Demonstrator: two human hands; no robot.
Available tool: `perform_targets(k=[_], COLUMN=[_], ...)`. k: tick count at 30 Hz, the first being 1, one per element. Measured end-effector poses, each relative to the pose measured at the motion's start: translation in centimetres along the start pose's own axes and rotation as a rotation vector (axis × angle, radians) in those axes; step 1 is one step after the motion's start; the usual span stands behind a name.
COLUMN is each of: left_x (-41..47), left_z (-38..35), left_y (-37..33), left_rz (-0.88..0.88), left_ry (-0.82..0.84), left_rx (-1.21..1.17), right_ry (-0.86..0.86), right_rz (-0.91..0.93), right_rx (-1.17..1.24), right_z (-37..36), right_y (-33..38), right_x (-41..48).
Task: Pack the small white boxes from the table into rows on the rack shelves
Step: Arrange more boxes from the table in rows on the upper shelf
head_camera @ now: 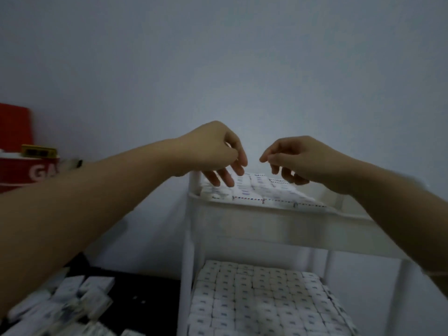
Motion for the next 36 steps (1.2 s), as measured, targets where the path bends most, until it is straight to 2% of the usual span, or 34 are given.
perform_targets(k=[4, 11, 14, 18, 22, 25, 30, 33, 36], left_x=[-7.1, -20.9, -26.7, -32.2, -35.3, -36.2, -36.1, -35.8, -36.0], left_z=[0.8, 0.0, 0.8, 4.2, 5.6, 4.5, 3.1, 3.6, 3.9], left_y=[5.4, 21.7, 27.5, 33.7, 37.5, 40.4, 43.3, 43.8, 43.1], left_rz=[0.063, 0.41, 0.503, 0.582, 0.506, 0.479, 0.743, 0.78, 0.639], left_ry=[-0.03, -0.104, -0.151, -0.326, -0.425, -0.37, -0.157, -0.123, -0.169], left_rx=[-0.086, -0.203, -0.13, 0.085, 0.438, 0.689, 0.944, 1.018, 0.961], right_ry=[0.235, 0.526, 0.622, 0.564, 0.498, 0.473, 0.512, 0.494, 0.49], right_rz=[0.086, 0.155, 0.157, 0.261, 0.299, 0.313, 0.259, 0.346, 0.469], right_rx=[0.039, 0.026, 0.042, -0.157, -0.332, -0.604, -0.958, -0.984, -0.836], right_z=[-7.3, -22.0, -29.2, -37.9, -45.0, -49.4, -52.9, -52.8, -51.5], right_y=[4.4, 7.7, 8.1, 7.6, 6.4, 5.7, 4.7, 4.9, 5.6], right_x=[-3.8, -5.9, -5.3, -3.2, -1.0, 0.5, 1.3, 0.6, -0.7])
Point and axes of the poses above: each hand's wrist, its own x-axis towards the middle knuckle, its own z-axis out of the back of the hand, y = z × x, the point moved 3 cm from there along x, towards the middle knuckle, and after that the axes turned 6 degrees about y, right-handed, at the moved point
